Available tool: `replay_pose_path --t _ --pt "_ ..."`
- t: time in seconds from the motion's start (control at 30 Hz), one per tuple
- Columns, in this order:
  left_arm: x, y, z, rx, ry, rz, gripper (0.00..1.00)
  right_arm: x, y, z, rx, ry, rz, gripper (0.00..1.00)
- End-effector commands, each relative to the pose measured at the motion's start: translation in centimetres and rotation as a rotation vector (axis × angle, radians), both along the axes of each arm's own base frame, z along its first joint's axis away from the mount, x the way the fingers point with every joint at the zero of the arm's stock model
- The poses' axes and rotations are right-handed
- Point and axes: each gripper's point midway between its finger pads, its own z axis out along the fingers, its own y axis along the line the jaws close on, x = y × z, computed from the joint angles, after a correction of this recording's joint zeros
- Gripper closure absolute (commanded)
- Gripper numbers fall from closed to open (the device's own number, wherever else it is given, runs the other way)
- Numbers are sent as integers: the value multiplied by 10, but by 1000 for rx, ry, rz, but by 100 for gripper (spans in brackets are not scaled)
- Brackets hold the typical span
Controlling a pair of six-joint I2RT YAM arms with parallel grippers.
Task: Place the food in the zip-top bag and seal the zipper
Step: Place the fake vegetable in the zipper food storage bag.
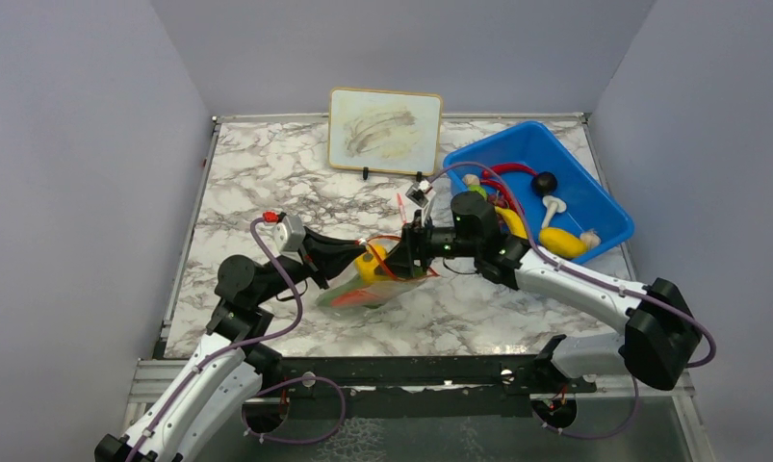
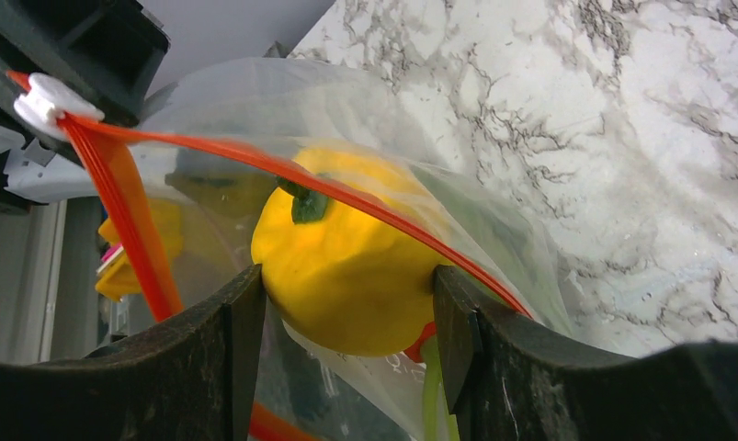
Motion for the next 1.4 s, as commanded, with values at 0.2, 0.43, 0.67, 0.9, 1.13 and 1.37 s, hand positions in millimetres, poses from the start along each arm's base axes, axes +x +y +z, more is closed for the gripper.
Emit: replay_pose_path --t 0.2,0.43,0.67,0.9,1.13,1.37 --pt "-12 -1 13 -37 -72 -40 100 -9 42 33 141 -28 123 49" --pt "-13 0 10 -35 -78 -37 100 -7 39 23 85 -29 97 26" --pt "-11 0 9 -30 -86 -31 100 10 1 25 -104 -123 -75 24" --pt "-13 0 13 -28 -103 -37 100 1 -37 56 -200 -250 -97 30" --pt "-15 -1 14 -28 -107 -48 100 17 -69 40 -355 -357 -183 26" --pt "-16 -1 14 -29 -108 -53 100 38 -69 0 -449 -397 -209 25"
